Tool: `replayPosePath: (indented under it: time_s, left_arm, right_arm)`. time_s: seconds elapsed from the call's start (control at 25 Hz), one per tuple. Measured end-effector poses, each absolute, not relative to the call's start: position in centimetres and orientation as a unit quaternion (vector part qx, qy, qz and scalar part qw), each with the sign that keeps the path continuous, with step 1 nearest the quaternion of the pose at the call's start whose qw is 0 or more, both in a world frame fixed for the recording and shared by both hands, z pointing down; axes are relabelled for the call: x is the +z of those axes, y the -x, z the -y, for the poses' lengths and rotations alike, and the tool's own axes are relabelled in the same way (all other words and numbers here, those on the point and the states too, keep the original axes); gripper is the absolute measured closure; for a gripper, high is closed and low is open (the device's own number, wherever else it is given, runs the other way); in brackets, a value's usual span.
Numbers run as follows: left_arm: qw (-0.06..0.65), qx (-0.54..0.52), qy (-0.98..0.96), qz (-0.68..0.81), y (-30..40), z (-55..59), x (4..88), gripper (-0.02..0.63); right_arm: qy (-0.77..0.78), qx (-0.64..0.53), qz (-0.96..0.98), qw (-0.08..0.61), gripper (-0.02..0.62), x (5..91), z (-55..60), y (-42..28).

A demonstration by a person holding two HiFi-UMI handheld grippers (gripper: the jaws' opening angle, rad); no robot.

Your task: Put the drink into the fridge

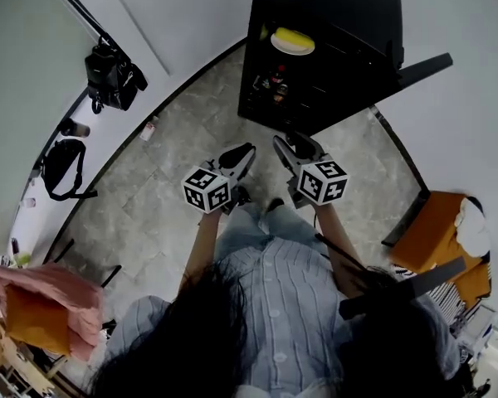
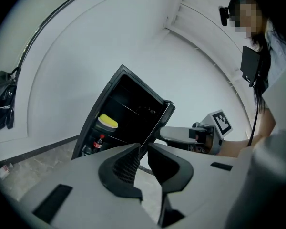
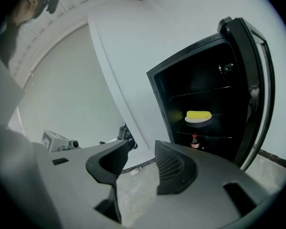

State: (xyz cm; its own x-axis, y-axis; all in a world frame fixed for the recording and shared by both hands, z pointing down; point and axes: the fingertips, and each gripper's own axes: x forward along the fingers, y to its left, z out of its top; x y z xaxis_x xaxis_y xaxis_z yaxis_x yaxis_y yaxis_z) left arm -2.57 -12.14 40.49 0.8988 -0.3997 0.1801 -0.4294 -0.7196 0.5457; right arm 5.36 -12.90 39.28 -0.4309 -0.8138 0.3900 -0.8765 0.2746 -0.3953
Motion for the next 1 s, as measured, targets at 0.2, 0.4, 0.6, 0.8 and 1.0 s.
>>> replayPosePath:
  time_s: [0.2, 0.4, 0.6, 0.8, 1.0]
  left_arm:
    - [0.301, 0.030, -0.928, 0.217, 2.0, 11.3, 40.4, 0.551]
    - [0.302, 0.034, -0.927, 0.221, 1.5, 10.0, 40.5, 0.551]
    - [0.296, 0.030, -0.926, 0.231, 0.0, 8.1, 39.9, 0.551]
    - [0.289, 0.024, -0.928, 0.234, -1.5, 4.5, 38.5, 0.551]
    - [0.278, 0.031, -0.930, 0.238, -2.5, 0.4, 37.9, 0.551]
  right_arm:
    - [-0.537, 0.289, 0.791, 0.049, 0.452, 39.0, 11.3, -6.2]
    - [-0.540, 0.295, 0.787, 0.046, 0.454, 39.0, 9.0, -7.0]
    - [-0.534, 0.289, 0.793, 0.050, 0.455, 38.7, 5.9, -8.2]
    - [-0.516, 0.273, 0.809, 0.061, 0.460, 38.1, 2.1, -8.8]
    - [-0.494, 0.259, 0.827, 0.067, 0.474, 38.0, -1.8, -8.9]
